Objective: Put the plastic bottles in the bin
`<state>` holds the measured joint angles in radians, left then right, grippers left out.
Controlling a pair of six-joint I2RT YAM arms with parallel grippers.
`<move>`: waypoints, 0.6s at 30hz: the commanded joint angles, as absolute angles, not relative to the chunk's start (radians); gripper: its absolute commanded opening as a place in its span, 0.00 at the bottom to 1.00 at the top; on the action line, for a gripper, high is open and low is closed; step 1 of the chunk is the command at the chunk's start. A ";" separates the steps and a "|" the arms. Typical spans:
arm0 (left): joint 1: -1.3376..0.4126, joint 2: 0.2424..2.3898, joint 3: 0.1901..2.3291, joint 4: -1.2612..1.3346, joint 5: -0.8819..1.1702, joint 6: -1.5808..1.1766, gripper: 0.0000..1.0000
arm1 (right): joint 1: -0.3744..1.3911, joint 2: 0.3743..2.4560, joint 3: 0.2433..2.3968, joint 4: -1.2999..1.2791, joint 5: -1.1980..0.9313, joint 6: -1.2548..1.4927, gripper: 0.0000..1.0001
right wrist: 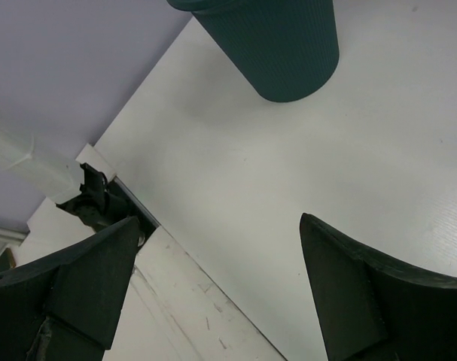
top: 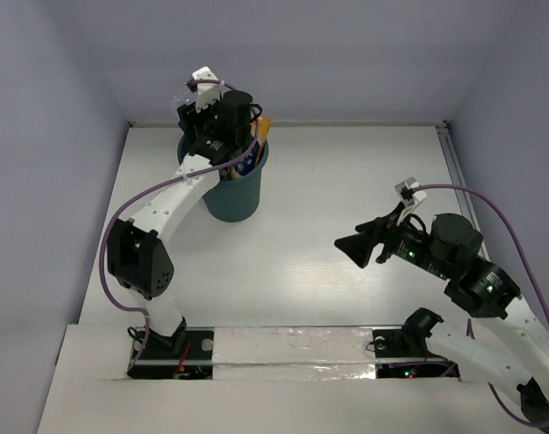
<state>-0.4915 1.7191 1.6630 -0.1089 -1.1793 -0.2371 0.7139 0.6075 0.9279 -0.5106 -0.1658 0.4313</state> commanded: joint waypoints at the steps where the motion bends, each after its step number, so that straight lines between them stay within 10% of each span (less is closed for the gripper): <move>1: -0.503 1.664 1.635 -0.006 -1.184 -0.262 0.43 | 0.715 0.620 0.928 -0.454 -0.180 0.443 0.92; 5: -0.544 1.623 1.516 0.040 -1.170 -0.278 0.52 | 0.715 0.627 0.923 -0.437 -0.147 0.452 0.92; 12: -0.603 1.580 1.518 -0.101 -1.118 -0.395 0.98 | 0.715 0.663 0.940 -0.402 -0.124 0.462 0.92; 18: -0.612 1.531 1.736 -0.248 -1.010 -0.428 0.99 | 0.715 0.698 1.018 -0.417 -0.046 0.414 0.95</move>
